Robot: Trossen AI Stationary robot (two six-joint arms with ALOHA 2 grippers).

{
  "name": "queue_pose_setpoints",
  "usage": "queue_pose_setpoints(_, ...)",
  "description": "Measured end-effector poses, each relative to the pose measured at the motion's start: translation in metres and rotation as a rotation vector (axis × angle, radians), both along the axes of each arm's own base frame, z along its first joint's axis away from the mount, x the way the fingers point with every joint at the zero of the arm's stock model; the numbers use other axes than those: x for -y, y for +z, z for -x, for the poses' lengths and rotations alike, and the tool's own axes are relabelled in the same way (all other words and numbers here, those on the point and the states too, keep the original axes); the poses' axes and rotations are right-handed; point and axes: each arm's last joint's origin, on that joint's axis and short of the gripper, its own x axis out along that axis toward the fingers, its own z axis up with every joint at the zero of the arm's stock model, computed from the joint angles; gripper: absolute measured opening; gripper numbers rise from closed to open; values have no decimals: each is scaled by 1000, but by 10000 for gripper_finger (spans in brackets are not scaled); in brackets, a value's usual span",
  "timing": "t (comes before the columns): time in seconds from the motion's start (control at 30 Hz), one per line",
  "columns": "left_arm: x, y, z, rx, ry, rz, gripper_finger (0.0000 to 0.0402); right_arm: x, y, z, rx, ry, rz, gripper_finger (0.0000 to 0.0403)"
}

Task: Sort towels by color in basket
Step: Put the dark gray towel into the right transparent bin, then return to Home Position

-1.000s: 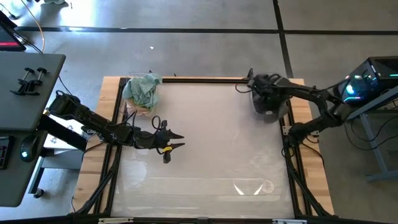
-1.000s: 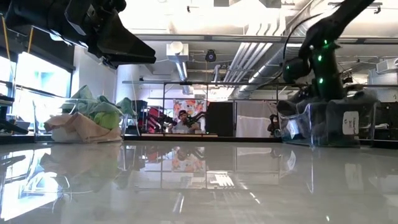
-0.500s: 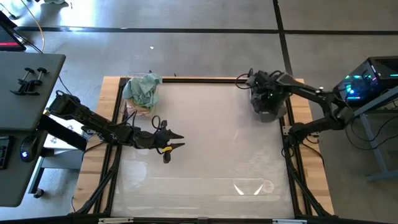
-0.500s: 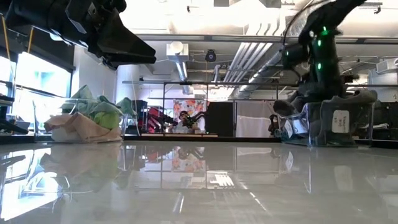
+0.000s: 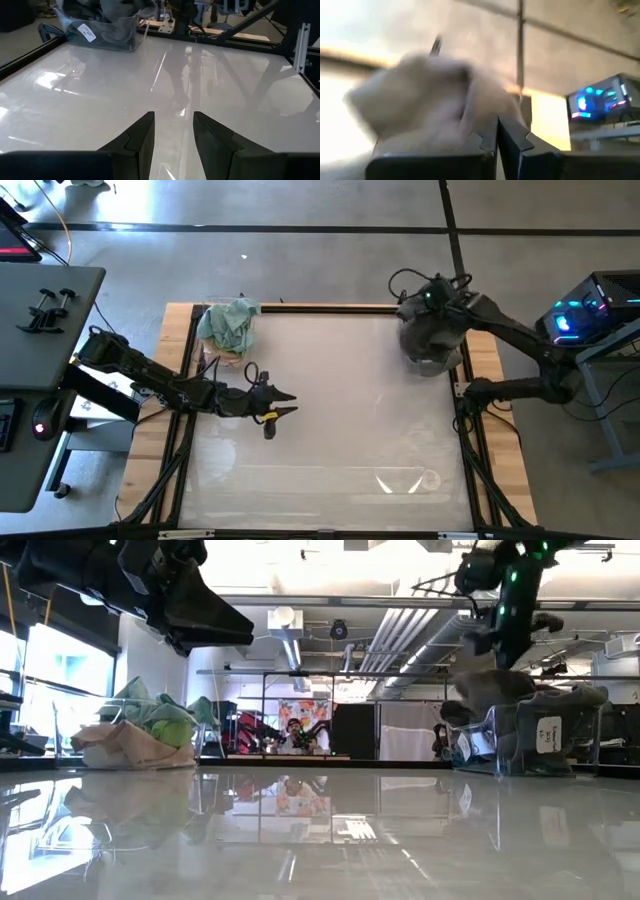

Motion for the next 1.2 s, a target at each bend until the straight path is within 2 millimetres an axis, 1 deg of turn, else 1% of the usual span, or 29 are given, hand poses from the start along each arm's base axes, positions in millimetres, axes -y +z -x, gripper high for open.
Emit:
queue_pose_setpoints(0.07, 0, 0, 0, 1, 3, 2, 121, 5, -15, -3, 28, -27, 85, 1)
queue_pose_setpoints(0.13, 0, 0, 0, 0, 3, 2, 121, 11, -37, -6, 68, -21, 115, 1)
queue_pose_setpoints(0.27, 0, 0, 0, 0, 2, 1, 121, 16, -92, -6, 88, -5, 57, 1)
queue_pose_setpoints(0.37, 0, 0, 0, 0, 2, 0, 121, 15, -126, -2, 100, -35, 8, 1)
queue_pose_setpoints(0.47, 0, 0, 0, 1, -4, -18, 121, 16, -146, -2, 151, -47, 13, 0)
queue_pose_setpoints(0.53, -1, 1, 0, 3, -4, -21, 121, 17, -151, -2, 166, -45, 1, 0)
queue_pose_setpoints(0.63, -1, 1, 0, 3, -4, -21, 121, 18, -148, -2, 151, -34, -14, 1)
queue_pose_setpoints(0.73, -1, 1, 0, 4, -2, -15, 121, 18, -134, -3, 104, 3, -33, 7)
queue_pose_setpoints(0.8, -1, 1, 0, 6, 2, -5, 121, 16, -122, -2, 66, 27, -58, 20)
queue_pose_setpoints(0.9, -2, 1, -1, 10, 15, 19, 121, 16, -92, -2, 77, 46, -39, 55)
queue_pose_setpoints(1.03, -3, 5, -2, 53, 29, 56, 121, 7, -58, 5, 70, 93, -14, 118)
queue_pose_setpoints(1.1, -4, 10, -1, 86, 28, 60, 121, -2, -42, 9, 112, 140, 7, 144)
queue_pose_setpoints(1.2, -7, 23, 5, 138, 24, 38, 121, -22, -27, 14, 228, 269, 11, 167)
